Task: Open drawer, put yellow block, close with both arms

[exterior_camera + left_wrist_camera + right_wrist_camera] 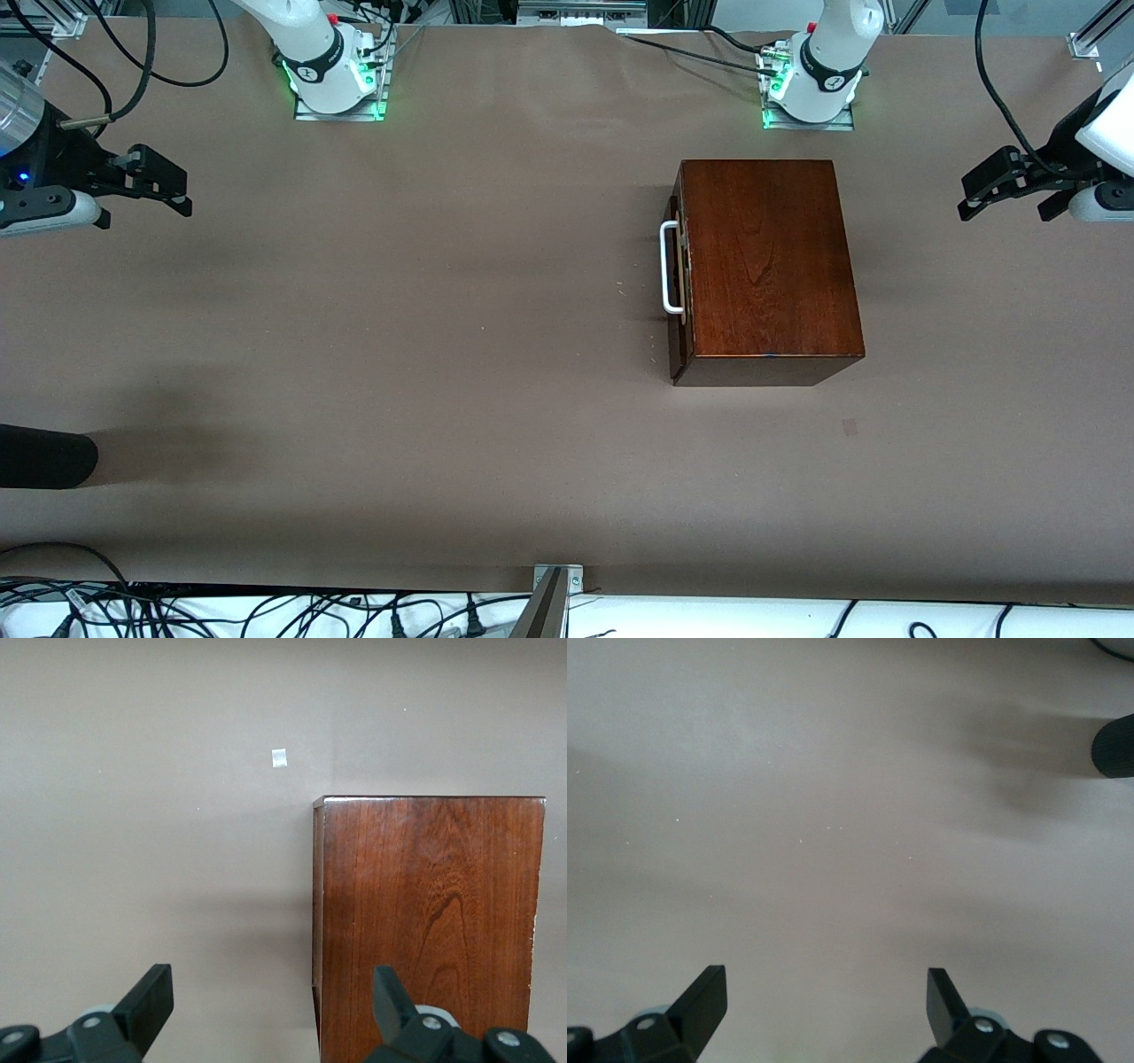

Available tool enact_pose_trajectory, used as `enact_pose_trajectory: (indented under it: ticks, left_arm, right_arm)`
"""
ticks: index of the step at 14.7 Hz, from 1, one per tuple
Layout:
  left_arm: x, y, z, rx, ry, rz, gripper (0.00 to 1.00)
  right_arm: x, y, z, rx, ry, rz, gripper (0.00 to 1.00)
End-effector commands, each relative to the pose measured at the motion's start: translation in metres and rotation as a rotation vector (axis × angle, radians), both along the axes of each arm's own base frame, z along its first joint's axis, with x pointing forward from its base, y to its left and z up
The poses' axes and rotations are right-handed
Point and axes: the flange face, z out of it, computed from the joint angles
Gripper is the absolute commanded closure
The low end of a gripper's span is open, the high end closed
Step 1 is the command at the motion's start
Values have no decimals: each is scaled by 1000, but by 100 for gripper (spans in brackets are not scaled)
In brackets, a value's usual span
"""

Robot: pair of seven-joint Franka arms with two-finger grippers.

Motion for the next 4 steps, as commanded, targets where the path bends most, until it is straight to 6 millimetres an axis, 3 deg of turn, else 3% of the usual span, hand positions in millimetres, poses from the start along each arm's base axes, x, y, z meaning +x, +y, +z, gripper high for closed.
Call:
enact_pose_trajectory:
  ticks: [1,4]
  left_arm:
    - [-7,-7,-10,-10,6,5,0]
    - [-8,-8,-11,-11,9,2,0]
  right_arm:
    - [-4,-1,7,-10,3,-10,0]
    - [-4,-2,7,-10,3,-10,0]
